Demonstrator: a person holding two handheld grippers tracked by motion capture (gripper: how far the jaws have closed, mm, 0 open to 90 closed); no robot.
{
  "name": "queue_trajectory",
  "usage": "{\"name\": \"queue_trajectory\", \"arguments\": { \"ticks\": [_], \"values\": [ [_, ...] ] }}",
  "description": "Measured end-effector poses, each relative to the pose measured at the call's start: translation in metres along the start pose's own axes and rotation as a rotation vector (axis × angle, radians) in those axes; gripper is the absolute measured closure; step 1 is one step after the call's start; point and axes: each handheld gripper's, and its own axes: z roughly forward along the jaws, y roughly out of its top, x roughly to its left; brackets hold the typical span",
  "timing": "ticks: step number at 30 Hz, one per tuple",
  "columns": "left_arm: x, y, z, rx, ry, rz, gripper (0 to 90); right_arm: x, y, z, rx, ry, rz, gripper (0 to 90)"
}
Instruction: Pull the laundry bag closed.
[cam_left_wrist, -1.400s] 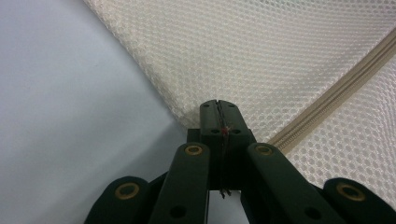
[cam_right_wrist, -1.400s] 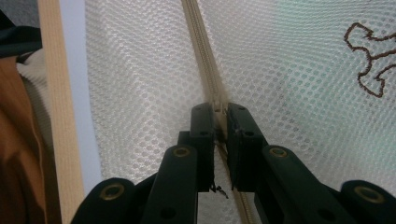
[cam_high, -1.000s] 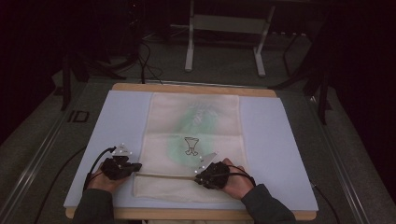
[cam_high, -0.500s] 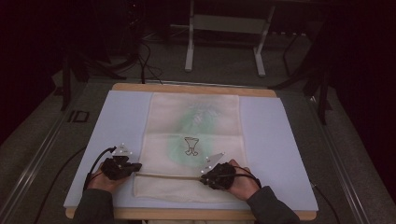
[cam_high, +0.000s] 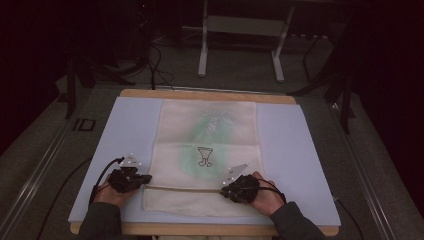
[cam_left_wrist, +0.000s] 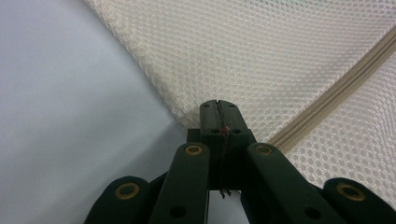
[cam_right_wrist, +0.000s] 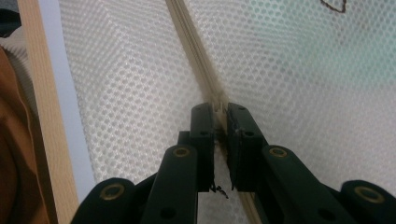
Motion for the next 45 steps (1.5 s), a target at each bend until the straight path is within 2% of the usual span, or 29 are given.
{"name": "queue_trajectory", "arguments": {
  "ticks": [7,18,30,45],
  "values": [
    [0.0,0.0,0.0,-0.001,0.0,-0.001,89.6,-0.003,-0.007,-0.003,-0.008,-0.001,0.021,82.2],
    [0.0,0.0,0.0,-0.001,0.0,-0.001,89.6,-0.002,-0.009,-0.006,-0.012,-0.008,0.01,82.2],
    [0.0,0.0,0.0,0.0,0.002,0.0,89.6,-0.003,-0.014,-0.015,-0.024,-0.017,0.029,82.2],
    [0.0,0.0,0.0,0.0,0.002,-0.001,89.6,-0.012,-0.041,-0.028,-0.03,-0.039,0.084,82.2]
  ]
}}
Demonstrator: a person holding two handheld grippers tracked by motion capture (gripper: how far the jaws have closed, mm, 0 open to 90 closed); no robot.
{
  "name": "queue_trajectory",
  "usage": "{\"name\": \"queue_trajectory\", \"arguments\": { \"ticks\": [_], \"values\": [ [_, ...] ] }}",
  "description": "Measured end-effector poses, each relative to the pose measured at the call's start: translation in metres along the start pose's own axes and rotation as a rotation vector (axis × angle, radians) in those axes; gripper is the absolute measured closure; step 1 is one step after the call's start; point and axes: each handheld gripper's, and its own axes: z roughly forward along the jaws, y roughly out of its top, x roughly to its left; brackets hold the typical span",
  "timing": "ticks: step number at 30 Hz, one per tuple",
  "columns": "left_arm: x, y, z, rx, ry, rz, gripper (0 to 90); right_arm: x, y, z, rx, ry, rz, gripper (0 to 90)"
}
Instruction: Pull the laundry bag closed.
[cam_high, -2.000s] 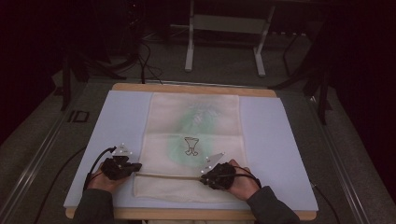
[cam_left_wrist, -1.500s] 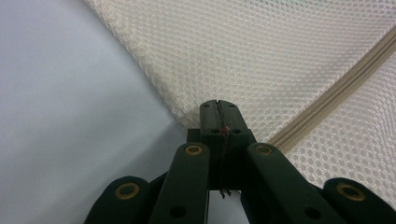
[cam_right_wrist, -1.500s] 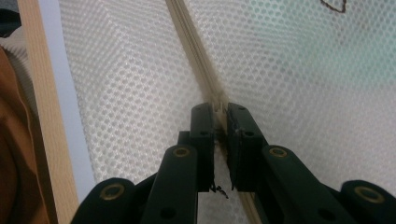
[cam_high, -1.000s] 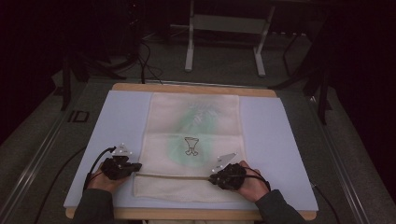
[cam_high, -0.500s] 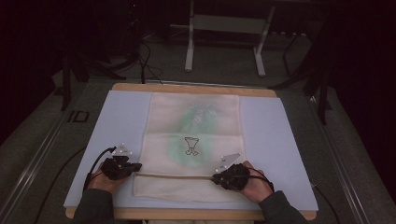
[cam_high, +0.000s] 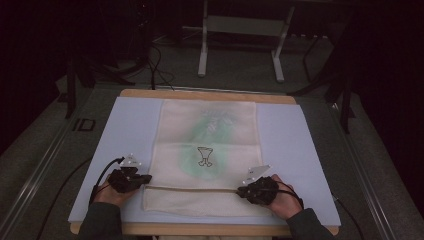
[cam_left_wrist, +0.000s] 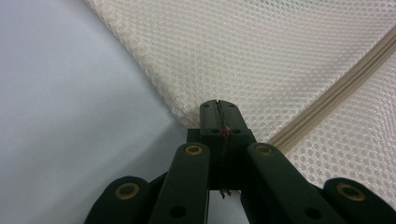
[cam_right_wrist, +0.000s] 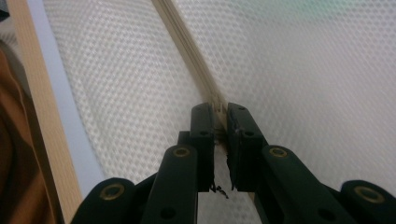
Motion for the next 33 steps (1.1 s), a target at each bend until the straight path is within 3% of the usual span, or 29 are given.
{"name": "queue_trajectory", "arguments": {
  "ticks": [33],
  "values": [
    [0.0,0.0,0.0,0.002,-0.002,-0.006,89.5,-0.017,-0.037,-0.023,0.008,-0.036,0.097,82.1]
  ]
}}
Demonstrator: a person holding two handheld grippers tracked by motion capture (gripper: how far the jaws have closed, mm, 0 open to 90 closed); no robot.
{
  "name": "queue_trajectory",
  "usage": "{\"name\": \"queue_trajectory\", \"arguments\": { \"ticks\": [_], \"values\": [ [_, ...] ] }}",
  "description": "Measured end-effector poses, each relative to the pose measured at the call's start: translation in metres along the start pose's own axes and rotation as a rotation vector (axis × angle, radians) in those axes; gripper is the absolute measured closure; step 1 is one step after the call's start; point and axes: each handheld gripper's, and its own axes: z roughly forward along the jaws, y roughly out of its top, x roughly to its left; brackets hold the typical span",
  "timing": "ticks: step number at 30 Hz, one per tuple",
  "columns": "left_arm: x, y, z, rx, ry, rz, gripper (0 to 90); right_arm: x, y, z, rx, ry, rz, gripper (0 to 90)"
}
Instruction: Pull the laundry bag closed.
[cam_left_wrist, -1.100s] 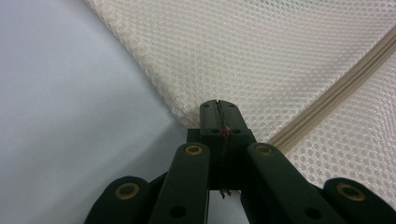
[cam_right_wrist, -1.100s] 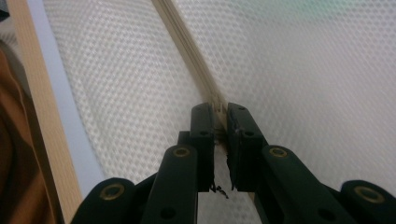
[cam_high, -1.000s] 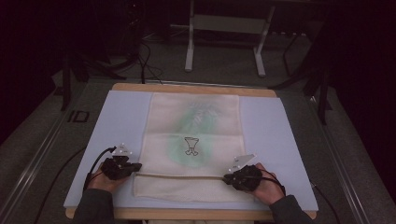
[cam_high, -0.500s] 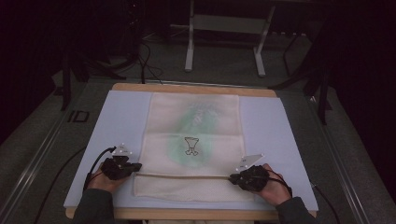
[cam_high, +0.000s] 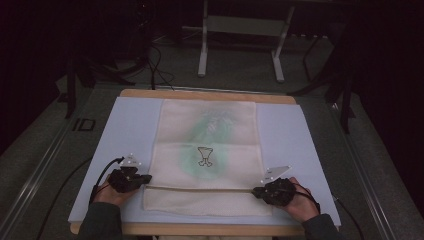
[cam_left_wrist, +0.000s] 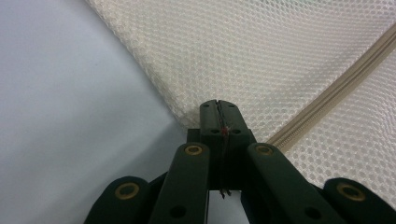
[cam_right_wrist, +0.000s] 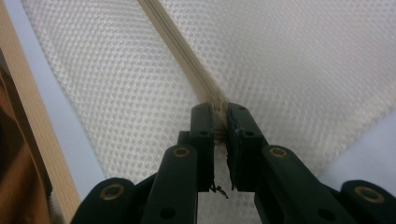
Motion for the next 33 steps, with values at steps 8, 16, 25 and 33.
{"name": "queue_trajectory", "arguments": {
  "ticks": [8,16,25,33],
  "values": [
    [0.0,0.0,0.0,-0.001,-0.001,0.0,89.6,-0.007,-0.011,-0.007,0.003,-0.016,0.025,82.1],
    [0.0,0.0,0.0,0.001,0.0,0.003,89.5,-0.011,-0.019,-0.012,-0.009,-0.015,0.041,82.1],
    [0.001,-0.001,0.0,-0.003,-0.005,0.004,89.4,-0.011,-0.018,-0.012,-0.025,-0.015,0.053,78.2],
    [0.002,-0.001,0.0,-0.011,-0.026,-0.004,87.8,-0.015,-0.02,-0.021,-0.141,-0.055,0.104,70.6]
  ]
}}
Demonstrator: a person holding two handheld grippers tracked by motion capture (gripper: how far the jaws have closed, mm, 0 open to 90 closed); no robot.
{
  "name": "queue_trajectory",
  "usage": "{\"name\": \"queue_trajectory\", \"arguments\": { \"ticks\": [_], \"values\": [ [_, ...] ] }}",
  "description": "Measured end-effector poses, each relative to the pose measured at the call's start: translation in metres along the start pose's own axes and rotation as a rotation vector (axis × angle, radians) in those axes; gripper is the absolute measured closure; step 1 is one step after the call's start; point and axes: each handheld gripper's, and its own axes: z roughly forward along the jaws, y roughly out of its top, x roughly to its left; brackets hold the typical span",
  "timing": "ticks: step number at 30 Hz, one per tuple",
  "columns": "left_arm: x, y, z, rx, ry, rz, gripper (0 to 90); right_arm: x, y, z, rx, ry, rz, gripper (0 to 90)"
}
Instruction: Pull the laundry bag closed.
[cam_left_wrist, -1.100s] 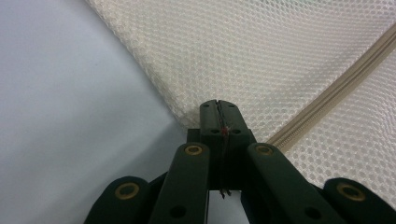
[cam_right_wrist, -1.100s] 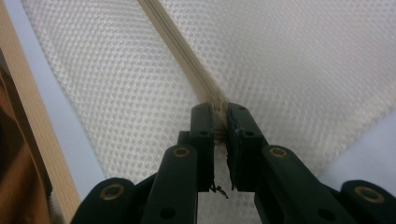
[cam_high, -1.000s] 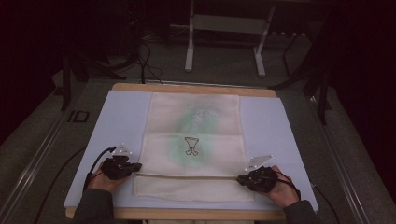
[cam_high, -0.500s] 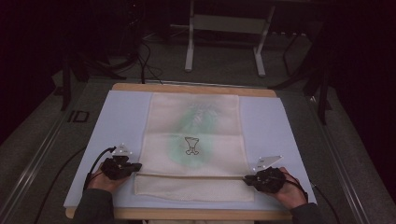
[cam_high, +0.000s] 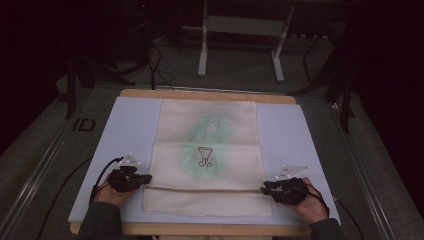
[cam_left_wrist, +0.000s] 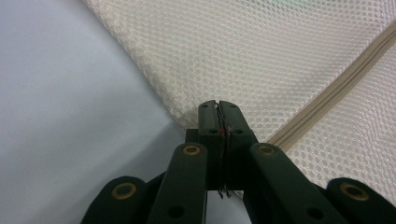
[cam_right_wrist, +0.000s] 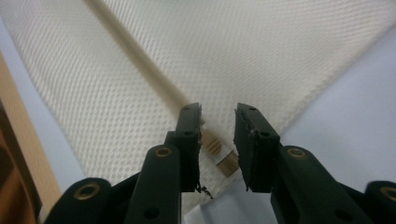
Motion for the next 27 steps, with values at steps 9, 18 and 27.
{"name": "queue_trajectory", "arguments": {
  "ticks": [9,18,27],
  "values": [
    [0.002,0.0,0.0,-0.006,-0.024,-0.007,85.2,-0.004,-0.003,0.001,-0.065,-0.034,0.051,66.1],
    [0.001,0.0,-0.003,-0.019,-0.01,0.005,83.4,-0.014,-0.012,0.004,-0.104,-0.086,0.125,65.2],
    [0.01,-0.003,-0.011,-0.085,0.135,-0.064,71.6,-0.024,-0.024,0.011,-0.109,-0.153,0.198,59.8]
  ]
}}
